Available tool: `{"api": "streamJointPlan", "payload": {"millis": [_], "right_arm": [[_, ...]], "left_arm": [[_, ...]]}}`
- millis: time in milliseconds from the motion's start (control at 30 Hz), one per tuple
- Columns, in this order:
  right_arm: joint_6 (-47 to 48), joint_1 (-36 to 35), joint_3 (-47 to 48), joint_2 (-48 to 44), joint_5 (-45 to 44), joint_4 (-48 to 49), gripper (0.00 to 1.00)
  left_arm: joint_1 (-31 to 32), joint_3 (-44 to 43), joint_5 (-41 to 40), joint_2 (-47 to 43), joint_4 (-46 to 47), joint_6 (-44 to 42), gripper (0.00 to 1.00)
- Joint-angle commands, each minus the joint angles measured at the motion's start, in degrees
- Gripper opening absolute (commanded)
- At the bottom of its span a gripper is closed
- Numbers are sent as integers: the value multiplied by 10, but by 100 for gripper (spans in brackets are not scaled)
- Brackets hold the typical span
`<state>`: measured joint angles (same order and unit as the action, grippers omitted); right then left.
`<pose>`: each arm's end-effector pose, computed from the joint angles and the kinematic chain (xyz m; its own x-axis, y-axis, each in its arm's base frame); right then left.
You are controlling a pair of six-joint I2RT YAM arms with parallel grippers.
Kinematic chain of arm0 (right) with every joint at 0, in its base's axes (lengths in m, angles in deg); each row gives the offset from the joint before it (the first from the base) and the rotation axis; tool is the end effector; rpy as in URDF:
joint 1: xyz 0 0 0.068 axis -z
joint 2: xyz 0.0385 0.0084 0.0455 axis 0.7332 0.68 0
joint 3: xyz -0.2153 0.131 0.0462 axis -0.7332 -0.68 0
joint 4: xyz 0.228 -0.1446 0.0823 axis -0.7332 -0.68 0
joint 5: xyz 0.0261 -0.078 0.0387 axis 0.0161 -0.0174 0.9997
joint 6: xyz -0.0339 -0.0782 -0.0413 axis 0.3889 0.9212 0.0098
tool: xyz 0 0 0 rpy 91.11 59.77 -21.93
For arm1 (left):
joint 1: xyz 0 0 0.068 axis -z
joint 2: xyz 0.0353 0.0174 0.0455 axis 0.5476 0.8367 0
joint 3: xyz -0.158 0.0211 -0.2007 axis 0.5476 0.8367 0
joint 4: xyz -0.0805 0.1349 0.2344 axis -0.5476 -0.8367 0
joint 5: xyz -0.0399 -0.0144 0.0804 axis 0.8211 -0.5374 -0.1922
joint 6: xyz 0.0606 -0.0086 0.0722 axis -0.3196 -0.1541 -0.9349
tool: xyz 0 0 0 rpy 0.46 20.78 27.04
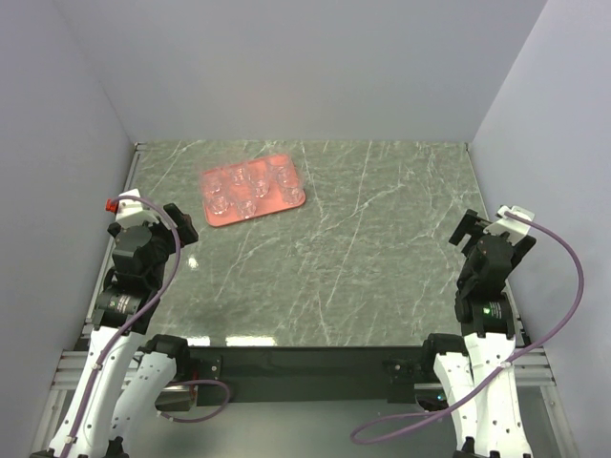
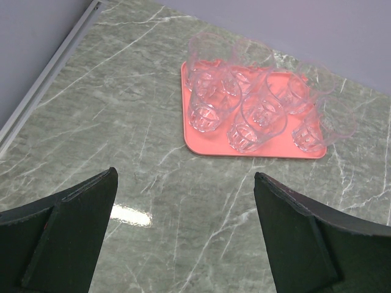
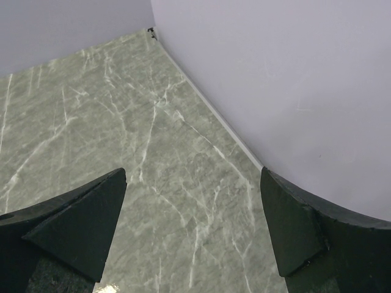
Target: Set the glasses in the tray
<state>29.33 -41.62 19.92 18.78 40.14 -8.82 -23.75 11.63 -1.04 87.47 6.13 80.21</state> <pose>0.2095 -0.0573 0.2990 -0.1372 0.0470 -0.9894 0.5170 0.8554 -0.0310 0.2189 -0.0087 0.3130 -0.1660 -0.3286 -0.9298 -0.2298 0.9298 -0.2876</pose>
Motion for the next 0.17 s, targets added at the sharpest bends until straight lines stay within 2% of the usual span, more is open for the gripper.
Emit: {"api": "streamJointPlan", "payload": {"millis": [0,133], "right_arm": [[-9,5,-4,-6,-1,19,96],[4,7,0,-6,10,19,97]], "left_arm": [[-2,0,-2,-6,21,3,99],[-2,1,-3,-6,22,2,99]]}}
